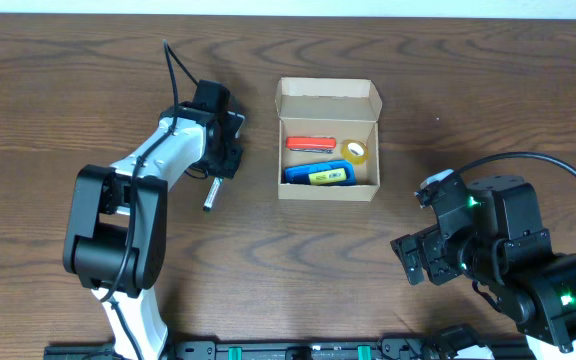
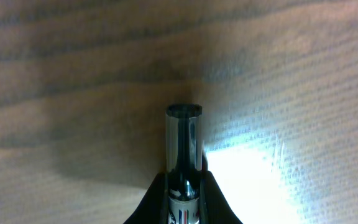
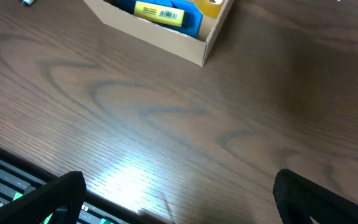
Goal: Pack container
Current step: 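Lower the left gripper onto the black-capped marker and grasp it, then carry the black-capped marker over the box and lower it in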
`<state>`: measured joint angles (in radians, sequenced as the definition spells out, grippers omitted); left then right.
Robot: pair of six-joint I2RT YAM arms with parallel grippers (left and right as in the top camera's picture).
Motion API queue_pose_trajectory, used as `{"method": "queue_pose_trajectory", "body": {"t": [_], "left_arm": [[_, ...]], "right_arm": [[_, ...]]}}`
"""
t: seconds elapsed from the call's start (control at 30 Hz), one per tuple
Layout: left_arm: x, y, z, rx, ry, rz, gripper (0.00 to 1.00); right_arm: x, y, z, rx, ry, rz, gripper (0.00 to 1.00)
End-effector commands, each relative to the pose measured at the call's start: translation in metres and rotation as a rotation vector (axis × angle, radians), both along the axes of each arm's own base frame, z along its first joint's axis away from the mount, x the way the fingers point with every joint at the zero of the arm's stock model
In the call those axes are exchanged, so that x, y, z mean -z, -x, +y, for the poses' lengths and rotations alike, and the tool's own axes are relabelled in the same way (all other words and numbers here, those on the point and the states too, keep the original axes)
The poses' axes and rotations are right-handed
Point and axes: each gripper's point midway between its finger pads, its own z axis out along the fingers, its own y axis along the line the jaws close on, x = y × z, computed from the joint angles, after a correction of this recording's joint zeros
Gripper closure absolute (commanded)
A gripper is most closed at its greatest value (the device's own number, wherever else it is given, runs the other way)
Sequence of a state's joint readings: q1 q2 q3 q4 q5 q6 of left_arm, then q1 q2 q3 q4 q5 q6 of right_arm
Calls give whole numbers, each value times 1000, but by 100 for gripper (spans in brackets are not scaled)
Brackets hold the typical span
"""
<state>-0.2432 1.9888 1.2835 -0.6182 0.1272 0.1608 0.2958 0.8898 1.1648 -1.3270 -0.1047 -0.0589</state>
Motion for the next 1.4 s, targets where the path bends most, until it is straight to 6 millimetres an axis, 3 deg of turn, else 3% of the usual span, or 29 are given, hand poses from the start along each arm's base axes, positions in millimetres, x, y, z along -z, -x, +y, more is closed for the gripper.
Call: {"method": "queue_pose_trajectory", "body": {"t": [0.0, 0.3, 0.43, 0.53, 0.63, 0.9, 1.07, 1.2, 1.37], "left_arm": [[-32, -13, -1, -19, 15, -80, 94], [-179, -62, -25, 112, 82, -482, 94], [-220, -63, -58, 298, 120, -592, 94], [-232, -55, -92, 451, 161, -635, 94], [-232, -43, -122, 592, 157, -658, 94], [-204, -1, -192, 932, 136, -633, 94], [-179, 11, -209, 1003, 137, -576, 94], [-157, 27, -220, 1164, 175, -525, 94], [-146, 35, -228, 1315, 203, -535, 94]], "right_arm": [[1, 0, -1, 4, -2, 3, 1], [1, 0, -1, 4, -1, 3, 1], [1, 0, -1, 4, -2, 4, 1], [1, 0, -1, 4, -2, 4, 1], [1, 0, -1, 4, -2, 4, 1], [1, 0, -1, 4, -2, 4, 1], [1, 0, -1, 4, -1, 3, 1], [1, 0, -1, 4, -1, 3, 1], [1, 0, -1, 4, -2, 4, 1]]}}
